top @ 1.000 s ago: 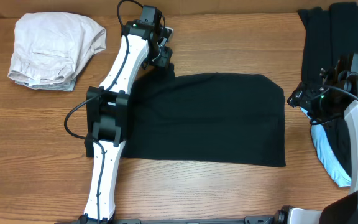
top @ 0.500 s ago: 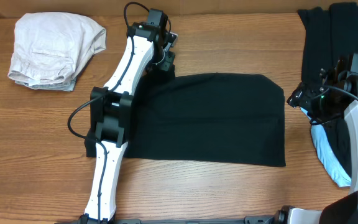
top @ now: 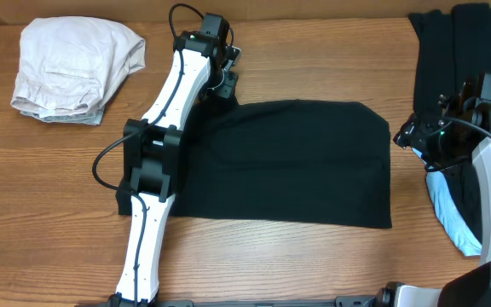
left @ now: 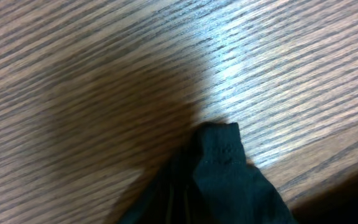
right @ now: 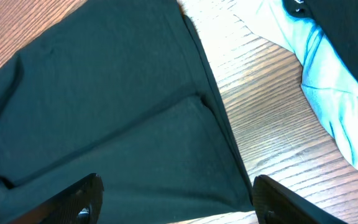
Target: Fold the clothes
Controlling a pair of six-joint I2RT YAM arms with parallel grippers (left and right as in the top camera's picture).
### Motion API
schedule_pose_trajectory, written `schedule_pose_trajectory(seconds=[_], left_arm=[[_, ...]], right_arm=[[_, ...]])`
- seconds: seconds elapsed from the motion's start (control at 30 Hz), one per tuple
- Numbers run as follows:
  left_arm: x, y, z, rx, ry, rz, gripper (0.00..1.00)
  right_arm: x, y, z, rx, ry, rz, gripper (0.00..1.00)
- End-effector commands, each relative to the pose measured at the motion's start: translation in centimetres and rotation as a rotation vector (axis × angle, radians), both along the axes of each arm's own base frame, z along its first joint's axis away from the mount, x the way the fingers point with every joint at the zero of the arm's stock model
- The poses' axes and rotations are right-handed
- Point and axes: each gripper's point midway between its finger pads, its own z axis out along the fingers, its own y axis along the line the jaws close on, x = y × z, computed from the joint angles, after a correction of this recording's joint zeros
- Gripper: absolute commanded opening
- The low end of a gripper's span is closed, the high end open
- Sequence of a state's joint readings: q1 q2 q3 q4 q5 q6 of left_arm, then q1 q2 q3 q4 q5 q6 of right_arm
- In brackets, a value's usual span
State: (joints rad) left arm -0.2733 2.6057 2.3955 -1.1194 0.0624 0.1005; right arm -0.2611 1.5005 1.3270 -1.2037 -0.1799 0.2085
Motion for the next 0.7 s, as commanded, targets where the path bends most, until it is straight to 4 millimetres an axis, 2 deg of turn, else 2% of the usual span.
schedule_pose_trajectory(seconds=[0.0,0.17,0.27,0.43,0.53,0.67], left_arm=[[-0.3,0.4,-1.5,0.015,0.030,0.051,0.04],[0.1,0.4,-0.5,0.016,0.006,0.063,0.04],[1.0,1.2,2.1,0.016,-0.037,0.113,0.04],[2.5,2.5,8.4,0.007,-0.148,0.183,0.04],[3.1,2.6,11.7,-0.010,-0.213,0.196,0.04],[3.9,2.4,14.9,-0.042,-0.292,0.209,0.04]], right_arm=[[0.4,0.0,1.2,-0.003,-0.042,0.005,0.80],[0.5,0.0,1.3,-0.004,-0.047,0.005,0.80],[1.2,0.1,1.5,0.001,-0.078,0.024,0.81],[3.4,1.1,2.6,0.028,-0.198,0.115,0.80],[5.2,1.3,3.4,-0.003,-0.279,0.155,0.80],[8.2,1.5,3.9,-0.062,-0.370,0.190,0.80]])
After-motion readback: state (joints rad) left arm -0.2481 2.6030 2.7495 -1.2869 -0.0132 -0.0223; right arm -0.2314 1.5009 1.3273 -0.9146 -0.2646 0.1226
